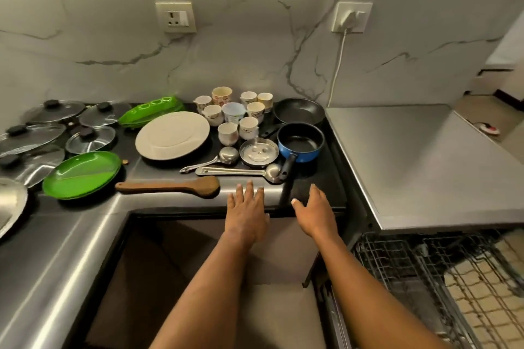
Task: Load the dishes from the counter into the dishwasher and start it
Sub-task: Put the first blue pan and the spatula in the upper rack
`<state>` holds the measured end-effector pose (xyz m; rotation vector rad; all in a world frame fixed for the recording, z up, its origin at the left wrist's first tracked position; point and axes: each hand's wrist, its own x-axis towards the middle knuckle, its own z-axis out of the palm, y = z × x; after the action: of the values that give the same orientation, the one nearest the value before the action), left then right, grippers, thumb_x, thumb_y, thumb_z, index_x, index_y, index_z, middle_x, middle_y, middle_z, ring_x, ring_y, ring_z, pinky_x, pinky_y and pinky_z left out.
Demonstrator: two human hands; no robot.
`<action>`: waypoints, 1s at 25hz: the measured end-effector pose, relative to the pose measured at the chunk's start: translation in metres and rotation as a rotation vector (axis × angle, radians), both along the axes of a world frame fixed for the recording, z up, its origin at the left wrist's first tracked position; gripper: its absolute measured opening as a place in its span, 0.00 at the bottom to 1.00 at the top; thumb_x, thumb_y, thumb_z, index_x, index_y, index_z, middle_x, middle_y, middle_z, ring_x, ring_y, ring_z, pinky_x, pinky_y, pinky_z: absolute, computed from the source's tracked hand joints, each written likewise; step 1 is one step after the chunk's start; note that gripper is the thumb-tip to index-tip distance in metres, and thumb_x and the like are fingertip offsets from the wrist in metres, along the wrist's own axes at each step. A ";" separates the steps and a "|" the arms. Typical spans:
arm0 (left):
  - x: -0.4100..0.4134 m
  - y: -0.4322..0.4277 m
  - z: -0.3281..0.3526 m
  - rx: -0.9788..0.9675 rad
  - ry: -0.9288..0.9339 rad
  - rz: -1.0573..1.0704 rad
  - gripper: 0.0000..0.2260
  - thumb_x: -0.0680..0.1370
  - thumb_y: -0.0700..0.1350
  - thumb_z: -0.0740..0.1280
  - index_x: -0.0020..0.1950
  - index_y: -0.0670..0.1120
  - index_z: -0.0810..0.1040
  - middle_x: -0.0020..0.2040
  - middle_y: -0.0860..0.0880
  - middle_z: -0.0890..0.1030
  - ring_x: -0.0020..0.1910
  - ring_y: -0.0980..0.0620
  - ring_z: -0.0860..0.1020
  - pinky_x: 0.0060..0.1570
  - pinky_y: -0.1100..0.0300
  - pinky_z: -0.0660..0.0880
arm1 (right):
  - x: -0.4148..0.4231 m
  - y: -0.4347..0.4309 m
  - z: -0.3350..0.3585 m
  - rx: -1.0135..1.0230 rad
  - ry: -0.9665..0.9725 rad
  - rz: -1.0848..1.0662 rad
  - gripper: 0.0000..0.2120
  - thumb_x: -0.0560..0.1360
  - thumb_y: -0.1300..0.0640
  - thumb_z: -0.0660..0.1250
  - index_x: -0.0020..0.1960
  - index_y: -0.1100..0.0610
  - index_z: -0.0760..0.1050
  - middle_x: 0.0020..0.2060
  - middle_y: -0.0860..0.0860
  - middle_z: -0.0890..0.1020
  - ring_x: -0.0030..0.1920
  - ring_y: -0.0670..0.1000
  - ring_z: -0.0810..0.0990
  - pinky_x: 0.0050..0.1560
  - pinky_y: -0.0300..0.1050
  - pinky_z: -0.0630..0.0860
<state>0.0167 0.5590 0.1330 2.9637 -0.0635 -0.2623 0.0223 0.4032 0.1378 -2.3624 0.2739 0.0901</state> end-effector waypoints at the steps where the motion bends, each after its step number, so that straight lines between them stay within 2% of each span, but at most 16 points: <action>1: 0.010 -0.003 -0.002 -0.006 0.013 -0.005 0.31 0.82 0.51 0.58 0.81 0.47 0.47 0.81 0.43 0.43 0.79 0.40 0.40 0.76 0.43 0.44 | 0.009 -0.001 -0.001 0.049 -0.002 -0.028 0.32 0.79 0.49 0.63 0.77 0.59 0.56 0.75 0.56 0.63 0.73 0.57 0.64 0.70 0.51 0.64; 4: 0.037 -0.007 -0.011 -0.019 0.030 0.019 0.31 0.82 0.52 0.59 0.81 0.47 0.49 0.81 0.43 0.43 0.79 0.39 0.40 0.76 0.42 0.45 | 0.037 -0.001 0.000 0.180 -0.015 -0.091 0.24 0.80 0.51 0.62 0.70 0.63 0.68 0.65 0.59 0.74 0.66 0.58 0.72 0.65 0.53 0.69; 6: 0.052 -0.009 -0.016 -0.004 0.068 0.056 0.32 0.82 0.53 0.60 0.80 0.46 0.49 0.81 0.42 0.43 0.79 0.38 0.41 0.76 0.41 0.46 | 0.057 -0.002 -0.004 0.290 -0.020 -0.130 0.16 0.79 0.51 0.62 0.58 0.63 0.76 0.52 0.59 0.81 0.54 0.59 0.77 0.59 0.56 0.72; 7: 0.060 -0.009 -0.018 0.011 0.096 0.082 0.33 0.81 0.54 0.61 0.80 0.46 0.49 0.81 0.41 0.42 0.79 0.38 0.41 0.76 0.40 0.46 | 0.068 -0.002 -0.007 0.334 -0.022 -0.143 0.13 0.79 0.51 0.62 0.48 0.61 0.79 0.43 0.57 0.81 0.47 0.58 0.77 0.54 0.57 0.73; 8: 0.068 -0.009 -0.021 0.020 0.132 0.110 0.34 0.81 0.55 0.62 0.81 0.45 0.49 0.80 0.41 0.42 0.79 0.37 0.42 0.76 0.38 0.47 | 0.077 0.000 -0.008 0.367 -0.018 -0.157 0.14 0.79 0.51 0.62 0.39 0.59 0.76 0.35 0.54 0.78 0.40 0.57 0.75 0.50 0.57 0.74; 9: 0.075 -0.010 -0.025 0.014 0.174 0.137 0.36 0.80 0.55 0.64 0.81 0.45 0.49 0.80 0.41 0.41 0.78 0.36 0.42 0.75 0.36 0.47 | 0.087 0.000 -0.011 0.401 -0.003 -0.164 0.17 0.78 0.51 0.62 0.35 0.60 0.72 0.31 0.54 0.75 0.37 0.55 0.72 0.45 0.56 0.73; 10: 0.082 -0.012 -0.028 -0.006 0.218 0.158 0.38 0.79 0.55 0.66 0.81 0.44 0.49 0.80 0.41 0.41 0.78 0.36 0.42 0.73 0.34 0.48 | 0.096 0.002 -0.014 0.436 0.018 -0.179 0.19 0.78 0.50 0.62 0.35 0.63 0.72 0.31 0.55 0.74 0.35 0.55 0.72 0.42 0.54 0.72; 12: 0.091 -0.016 -0.034 -0.073 0.289 0.185 0.40 0.77 0.52 0.70 0.80 0.43 0.50 0.80 0.41 0.44 0.78 0.35 0.45 0.72 0.31 0.51 | 0.111 0.004 -0.017 0.572 0.061 -0.251 0.19 0.79 0.51 0.62 0.41 0.67 0.77 0.35 0.57 0.77 0.37 0.54 0.75 0.42 0.52 0.75; 15: 0.105 -0.017 -0.042 -0.121 0.314 0.230 0.38 0.74 0.49 0.75 0.78 0.43 0.59 0.80 0.41 0.50 0.78 0.35 0.51 0.71 0.31 0.58 | 0.136 0.006 -0.021 0.865 0.176 -0.389 0.15 0.81 0.51 0.62 0.44 0.62 0.77 0.45 0.64 0.82 0.46 0.58 0.83 0.52 0.54 0.80; 16: 0.107 -0.016 -0.043 -0.116 0.312 0.242 0.37 0.73 0.49 0.76 0.76 0.43 0.63 0.80 0.41 0.53 0.77 0.35 0.54 0.70 0.32 0.60 | 0.143 0.006 -0.021 0.930 0.224 -0.419 0.14 0.81 0.50 0.61 0.45 0.60 0.76 0.48 0.64 0.81 0.49 0.60 0.82 0.52 0.55 0.81; 18: 0.113 -0.015 -0.046 -0.105 0.314 0.259 0.34 0.70 0.49 0.78 0.72 0.42 0.69 0.77 0.40 0.59 0.75 0.35 0.60 0.68 0.33 0.64 | 0.155 0.007 -0.026 1.026 0.299 -0.445 0.14 0.81 0.48 0.60 0.50 0.60 0.74 0.48 0.61 0.81 0.47 0.58 0.82 0.46 0.53 0.81; 20: 0.117 -0.014 -0.047 -0.101 0.317 0.264 0.33 0.68 0.49 0.79 0.69 0.41 0.72 0.75 0.38 0.64 0.73 0.34 0.64 0.68 0.36 0.66 | 0.162 0.011 -0.029 1.096 0.341 -0.457 0.15 0.80 0.47 0.62 0.54 0.60 0.72 0.50 0.59 0.81 0.46 0.57 0.82 0.46 0.54 0.81; 22: 0.120 -0.015 -0.050 -0.095 0.316 0.259 0.32 0.67 0.49 0.80 0.66 0.40 0.74 0.73 0.37 0.66 0.71 0.33 0.65 0.68 0.36 0.66 | 0.170 0.017 -0.033 1.124 0.357 -0.454 0.14 0.79 0.48 0.65 0.53 0.60 0.74 0.51 0.61 0.82 0.47 0.59 0.83 0.49 0.57 0.81; 25: 0.123 -0.014 -0.051 -0.104 0.301 0.270 0.30 0.65 0.49 0.81 0.63 0.41 0.77 0.70 0.38 0.69 0.69 0.34 0.68 0.66 0.37 0.68 | 0.174 0.023 -0.031 1.136 0.362 -0.459 0.09 0.79 0.54 0.65 0.45 0.60 0.74 0.45 0.63 0.82 0.40 0.57 0.82 0.45 0.55 0.82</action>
<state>0.1400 0.5450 0.0820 2.7518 0.3449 -0.6385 0.1968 0.4262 0.1065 -1.1119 0.7088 0.3483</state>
